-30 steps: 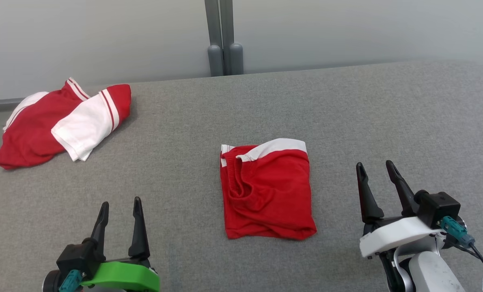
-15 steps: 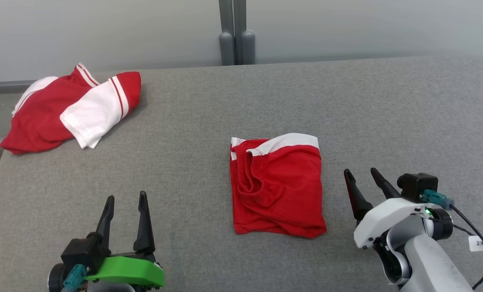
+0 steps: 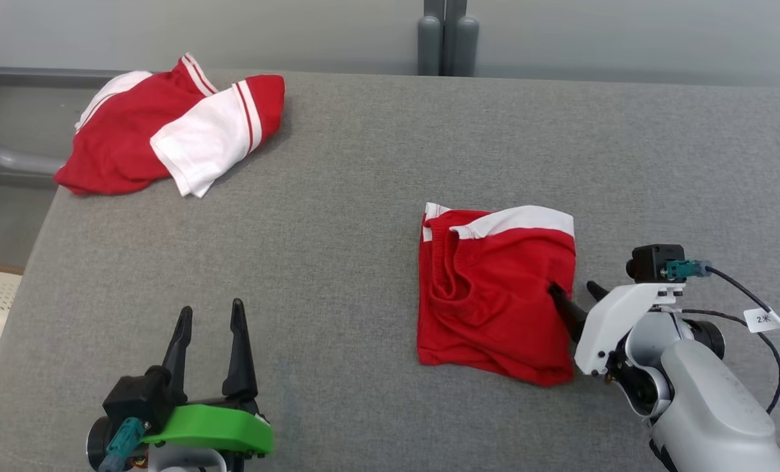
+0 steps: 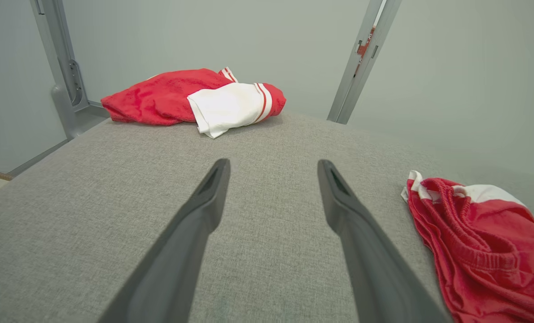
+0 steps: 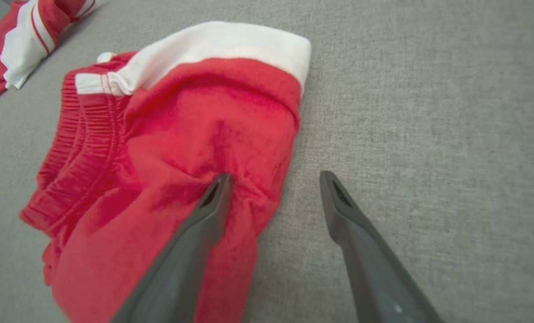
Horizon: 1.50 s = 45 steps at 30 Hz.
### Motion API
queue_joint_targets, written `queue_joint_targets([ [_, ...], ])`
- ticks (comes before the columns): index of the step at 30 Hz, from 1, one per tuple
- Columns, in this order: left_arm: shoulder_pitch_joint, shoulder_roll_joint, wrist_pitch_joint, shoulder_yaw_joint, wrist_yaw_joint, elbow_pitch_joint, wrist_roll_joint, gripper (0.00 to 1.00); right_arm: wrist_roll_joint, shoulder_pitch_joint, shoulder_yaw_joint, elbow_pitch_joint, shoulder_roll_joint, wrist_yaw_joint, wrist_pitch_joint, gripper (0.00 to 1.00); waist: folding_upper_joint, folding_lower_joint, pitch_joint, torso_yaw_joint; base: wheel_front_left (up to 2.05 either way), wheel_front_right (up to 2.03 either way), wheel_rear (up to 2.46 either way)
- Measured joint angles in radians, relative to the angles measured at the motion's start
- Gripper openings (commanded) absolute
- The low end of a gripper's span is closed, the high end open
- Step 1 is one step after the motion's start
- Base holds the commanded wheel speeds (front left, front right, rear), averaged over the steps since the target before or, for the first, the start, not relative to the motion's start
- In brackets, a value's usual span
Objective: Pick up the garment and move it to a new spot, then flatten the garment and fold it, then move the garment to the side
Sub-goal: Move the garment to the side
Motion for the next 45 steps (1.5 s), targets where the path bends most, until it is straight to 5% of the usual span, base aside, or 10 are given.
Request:
queue_joint_targets([
  [6,0.0,0.0,0.0,-0.001,0.003,-0.002,-0.002,1.0,0.087,-0.024,0.039,0.033,-0.013,0.0,0.073,1.0,0.0,0.0,0.015,0.033,0.0,0.0,0.0],
  [8,0.0,0.0,0.0,-0.001,0.004,-0.002,-0.002,1.0,0.095,-0.029,0.049,0.036,-0.021,0.0,0.069,0.37,0.0,0.0,0.018,0.035,0.0,0.0,0.0],
  [11,0.002,0.0,0.0,0.001,0.004,-0.003,-0.001,1.0,0.098,-0.033,0.063,0.043,-0.034,0.0,0.054,0.0,0.0,0.0,0.017,0.029,0.0,0.0,0.0],
  [20,0.002,0.0,0.0,0.007,-0.009,-0.003,0.037,1.0,0.09,-0.077,0.1,0.04,-0.095,0.001,-0.021,0.0,0.0,0.0,0.025,-0.043,0.0,0.0,0.0],
  [29,-0.035,0.0,0.0,0.006,-0.035,-0.018,0.094,1.0,0.063,-0.143,0.082,0.041,-0.18,0.001,-0.079,0.0,0.0,0.0,0.058,-0.194,0.0,0.0,0.0],
  [45,-0.177,0.061,0.027,-0.032,-0.063,-0.021,0.168,1.0,0.026,-0.337,0.098,0.212,-0.119,0.001,-0.214,0.0,0.0,0.0,0.212,-0.476,0.0,0.0,0.0],
])
